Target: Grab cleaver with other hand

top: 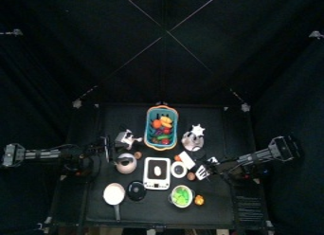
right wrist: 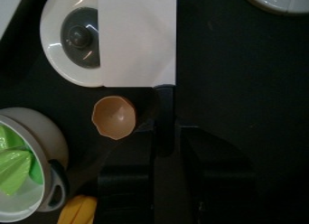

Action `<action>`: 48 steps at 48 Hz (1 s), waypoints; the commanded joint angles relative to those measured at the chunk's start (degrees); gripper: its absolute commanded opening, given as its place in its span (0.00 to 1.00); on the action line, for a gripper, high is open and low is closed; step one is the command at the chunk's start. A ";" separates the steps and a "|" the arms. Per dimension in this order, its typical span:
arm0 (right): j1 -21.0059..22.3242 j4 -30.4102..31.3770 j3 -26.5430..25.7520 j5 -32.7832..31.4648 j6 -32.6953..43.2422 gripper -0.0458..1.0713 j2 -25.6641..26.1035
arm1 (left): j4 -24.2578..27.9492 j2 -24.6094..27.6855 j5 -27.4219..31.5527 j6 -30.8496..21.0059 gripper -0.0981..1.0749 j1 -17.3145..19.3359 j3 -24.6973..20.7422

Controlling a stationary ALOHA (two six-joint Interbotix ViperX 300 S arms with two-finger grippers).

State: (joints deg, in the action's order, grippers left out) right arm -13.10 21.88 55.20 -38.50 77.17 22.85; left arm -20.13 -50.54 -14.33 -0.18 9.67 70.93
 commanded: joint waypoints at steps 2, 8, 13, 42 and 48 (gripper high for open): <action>0.00 2.29 -2.02 -0.18 -0.09 0.42 0.88 | -0.09 0.26 0.18 0.00 0.19 -0.09 -0.79; -0.26 4.31 -3.08 -0.97 -0.09 0.42 1.32 | -0.26 0.26 0.53 0.00 0.19 -0.18 -1.05; -0.62 6.59 -4.31 -1.49 -0.18 0.42 1.41 | -0.26 0.26 0.97 0.00 0.22 -1.05 -1.41; 0.79 34.10 -12.92 -1.49 -1.49 0.42 -2.20 | -8.09 7.29 1.14 0.00 0.80 -4.92 -7.38; 3.08 35.60 -14.85 -1.32 -4.31 0.42 -4.92 | -9.58 10.90 1.05 -0.35 0.81 -4.92 -10.37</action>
State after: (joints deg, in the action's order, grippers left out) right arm -11.69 56.43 42.98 -39.99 74.27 18.98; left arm -28.65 -41.75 -13.01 -0.35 4.92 64.07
